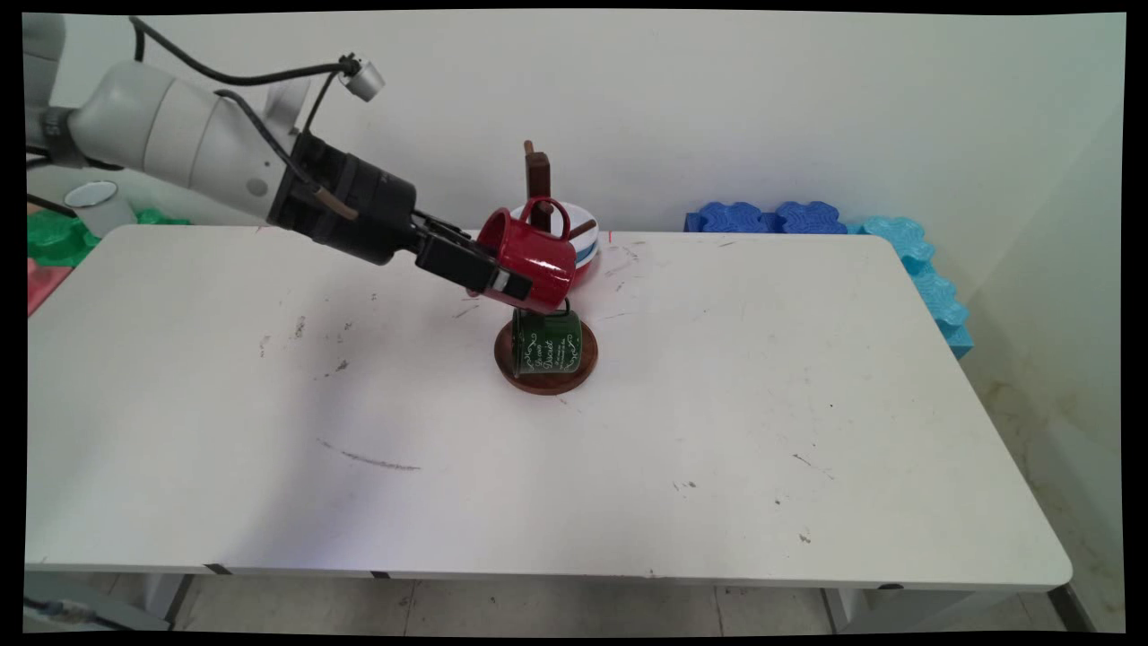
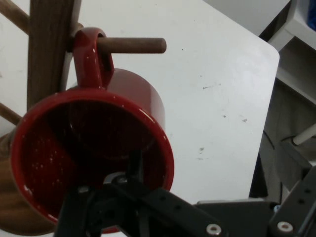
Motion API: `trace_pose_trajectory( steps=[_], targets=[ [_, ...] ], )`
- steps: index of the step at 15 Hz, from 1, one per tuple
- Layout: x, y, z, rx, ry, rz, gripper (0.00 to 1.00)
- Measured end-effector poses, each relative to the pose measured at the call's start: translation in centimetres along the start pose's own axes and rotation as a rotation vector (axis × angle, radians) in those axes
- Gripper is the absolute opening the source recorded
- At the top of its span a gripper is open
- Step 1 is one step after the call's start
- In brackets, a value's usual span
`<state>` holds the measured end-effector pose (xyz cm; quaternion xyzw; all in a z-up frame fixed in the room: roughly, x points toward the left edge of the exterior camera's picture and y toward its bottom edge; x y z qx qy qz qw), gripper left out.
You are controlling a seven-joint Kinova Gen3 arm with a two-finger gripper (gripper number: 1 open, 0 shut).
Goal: Pick up the red mug from the rack
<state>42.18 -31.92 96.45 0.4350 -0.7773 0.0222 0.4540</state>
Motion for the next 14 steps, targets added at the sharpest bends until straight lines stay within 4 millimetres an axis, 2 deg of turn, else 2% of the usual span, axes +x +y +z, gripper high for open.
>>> trace_pose_trajectory(
  steps=[7,8,14],
  targets=[
    [0.4,0.0,1.1,0.006,0.000,-0.027,1.00],
    [0.5,-0.1,1.2,0.008,0.000,-0.030,0.00],
    [0.6,-0.3,1.6,0.018,-0.002,-0.030,0.00]
  ],
)
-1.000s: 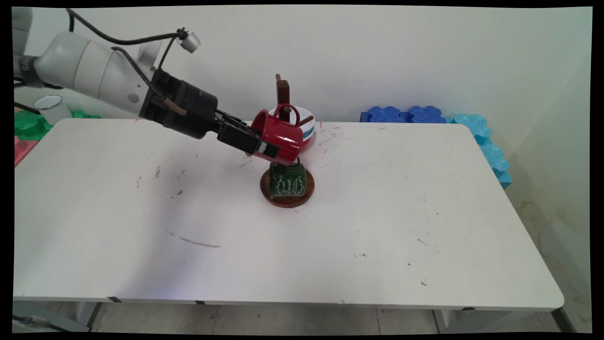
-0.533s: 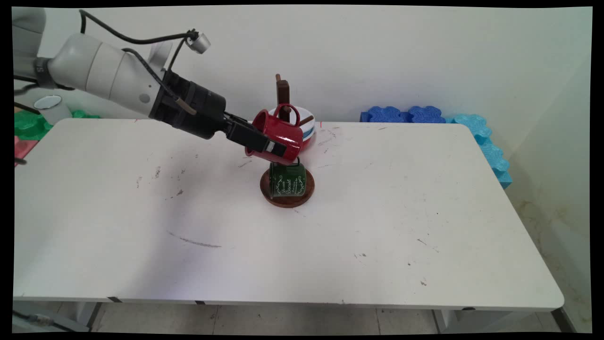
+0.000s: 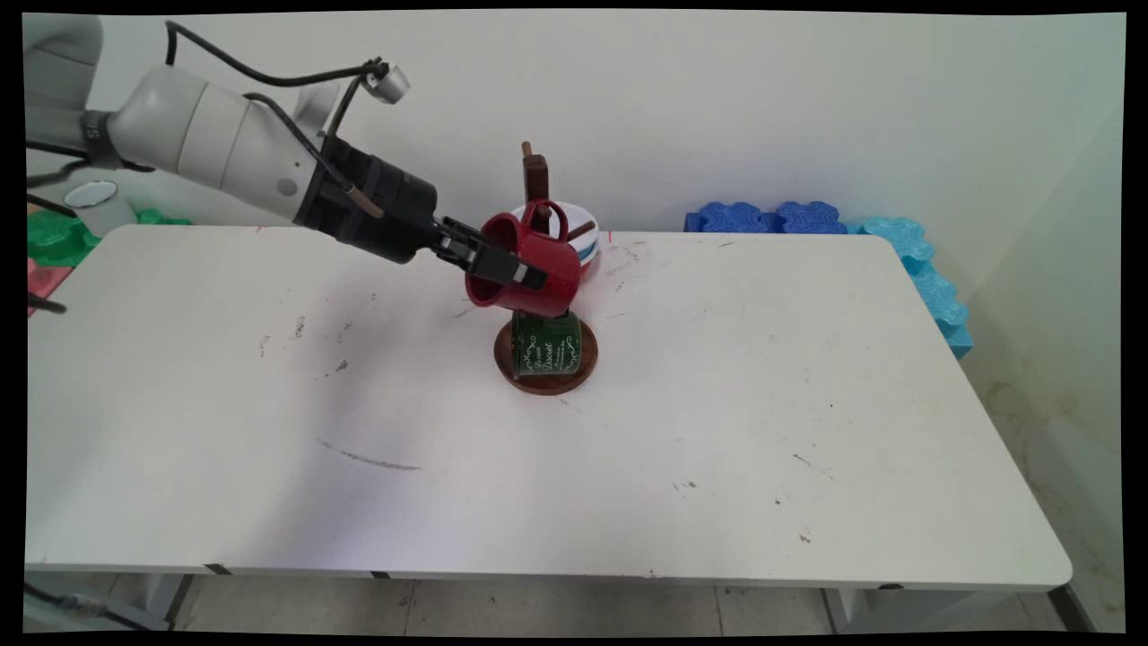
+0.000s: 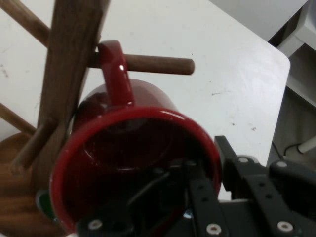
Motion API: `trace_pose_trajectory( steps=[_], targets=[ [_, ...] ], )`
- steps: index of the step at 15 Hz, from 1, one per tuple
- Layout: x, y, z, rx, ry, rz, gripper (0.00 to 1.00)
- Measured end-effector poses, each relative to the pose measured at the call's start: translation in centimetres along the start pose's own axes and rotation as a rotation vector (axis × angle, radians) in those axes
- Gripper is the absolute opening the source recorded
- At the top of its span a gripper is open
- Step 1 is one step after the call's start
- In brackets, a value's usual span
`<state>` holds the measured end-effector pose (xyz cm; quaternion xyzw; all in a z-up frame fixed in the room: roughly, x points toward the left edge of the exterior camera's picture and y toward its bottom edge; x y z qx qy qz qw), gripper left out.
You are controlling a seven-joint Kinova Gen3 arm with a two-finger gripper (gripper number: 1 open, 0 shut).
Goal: Pick up the red mug from the rack, then place the picked object on the table
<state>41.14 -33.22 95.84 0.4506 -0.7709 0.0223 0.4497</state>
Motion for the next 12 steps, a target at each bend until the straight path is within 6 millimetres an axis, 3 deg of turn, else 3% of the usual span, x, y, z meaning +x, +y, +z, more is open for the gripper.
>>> trace_pose_trajectory(
  steps=[12],
  targets=[
    [0.69,-0.32,0.06,0.015,0.005,0.022,0.00]
  ],
)
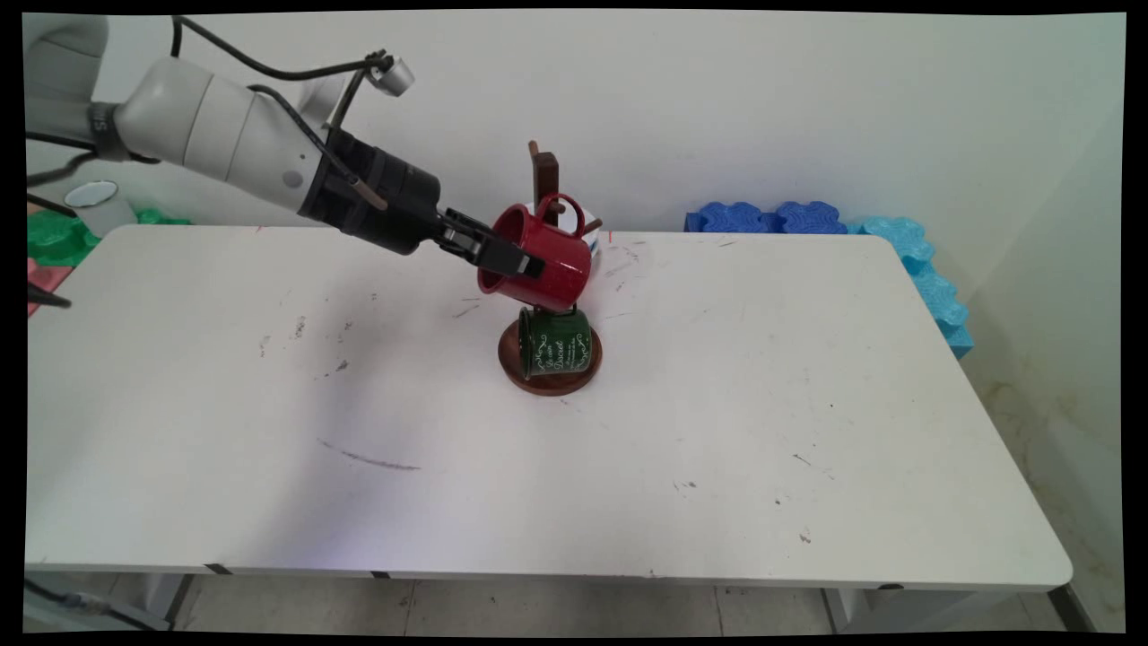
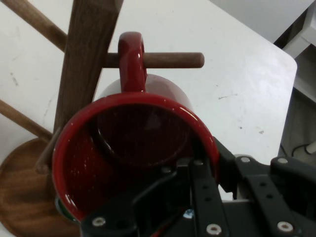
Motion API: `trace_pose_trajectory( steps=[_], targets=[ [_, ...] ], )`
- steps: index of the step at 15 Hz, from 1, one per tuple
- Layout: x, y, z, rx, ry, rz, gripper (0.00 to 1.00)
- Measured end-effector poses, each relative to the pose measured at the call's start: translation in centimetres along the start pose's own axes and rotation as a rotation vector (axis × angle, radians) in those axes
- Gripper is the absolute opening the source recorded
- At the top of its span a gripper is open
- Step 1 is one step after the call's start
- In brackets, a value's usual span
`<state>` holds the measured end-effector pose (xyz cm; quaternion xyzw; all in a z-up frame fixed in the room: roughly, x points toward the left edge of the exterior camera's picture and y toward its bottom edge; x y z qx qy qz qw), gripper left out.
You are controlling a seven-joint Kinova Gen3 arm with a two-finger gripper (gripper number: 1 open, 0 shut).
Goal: Place the picked object on the table
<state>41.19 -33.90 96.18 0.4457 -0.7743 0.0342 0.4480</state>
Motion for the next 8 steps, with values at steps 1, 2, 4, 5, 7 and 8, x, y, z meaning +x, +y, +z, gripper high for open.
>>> trace_pose_trajectory(
  steps=[1,2,4,5,7,8],
  targets=[
    [0.05,-0.01,-0.07,0.001,-0.001,0.008,0.00],
    [0.10,-0.02,-0.17,0.002,-0.002,0.019,0.00],
    [0.17,-0.03,-0.34,0.004,-0.005,0.042,0.00],
    [0.19,-0.04,-0.41,0.005,-0.006,0.050,0.00],
    [0.28,-0.01,-0.62,0.006,-0.008,0.076,0.00],
    [0.32,0.02,-0.76,0.006,-0.009,0.089,0.00]
  ],
)
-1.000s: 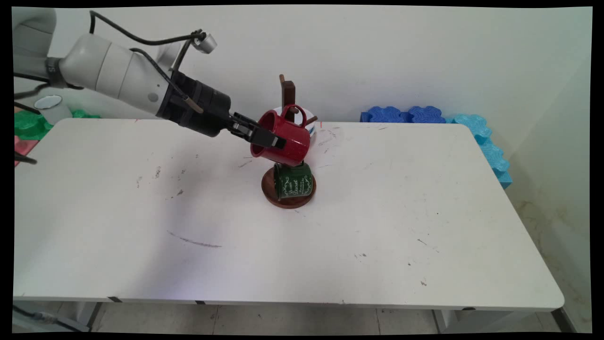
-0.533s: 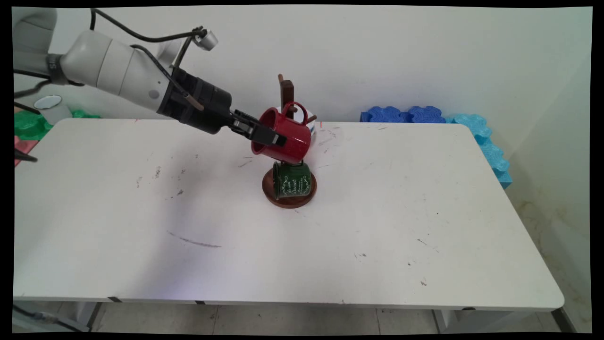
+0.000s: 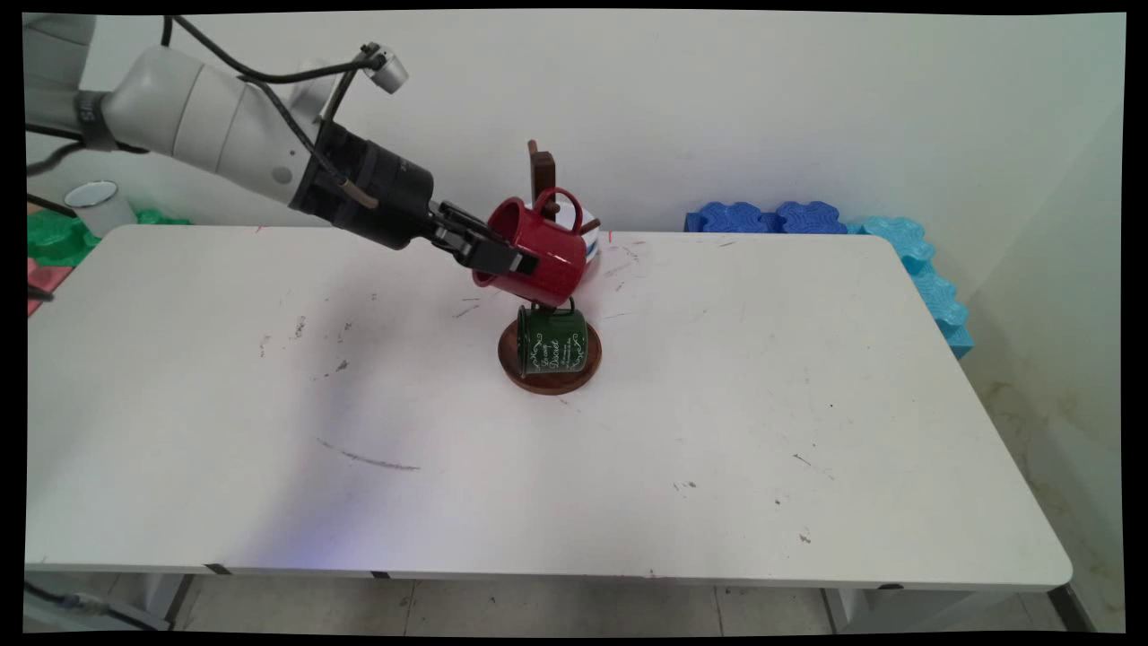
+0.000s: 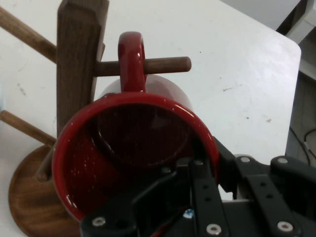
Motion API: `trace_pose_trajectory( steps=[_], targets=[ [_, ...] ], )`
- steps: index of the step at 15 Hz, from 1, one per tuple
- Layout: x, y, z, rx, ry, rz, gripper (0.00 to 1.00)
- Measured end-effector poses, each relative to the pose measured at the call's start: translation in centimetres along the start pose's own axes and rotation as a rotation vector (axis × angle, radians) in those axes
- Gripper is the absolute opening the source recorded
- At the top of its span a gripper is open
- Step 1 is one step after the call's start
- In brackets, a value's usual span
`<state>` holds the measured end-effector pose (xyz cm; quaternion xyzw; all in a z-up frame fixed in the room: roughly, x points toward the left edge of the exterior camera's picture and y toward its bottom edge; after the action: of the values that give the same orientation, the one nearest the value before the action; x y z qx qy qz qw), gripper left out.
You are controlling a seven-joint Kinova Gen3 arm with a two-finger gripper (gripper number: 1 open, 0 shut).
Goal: Place the picked object on the table
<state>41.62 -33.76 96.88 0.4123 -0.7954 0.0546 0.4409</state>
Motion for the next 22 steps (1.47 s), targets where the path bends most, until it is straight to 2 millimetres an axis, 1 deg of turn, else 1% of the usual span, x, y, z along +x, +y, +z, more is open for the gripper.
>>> trace_pose_trajectory(
  steps=[5,22],
  targets=[
    [0.2,0.3,-0.6,-0.003,-0.005,0.051,0.00],
    [0.1,2.7,-2.2,-0.053,-0.017,0.158,0.00]
  ],
)
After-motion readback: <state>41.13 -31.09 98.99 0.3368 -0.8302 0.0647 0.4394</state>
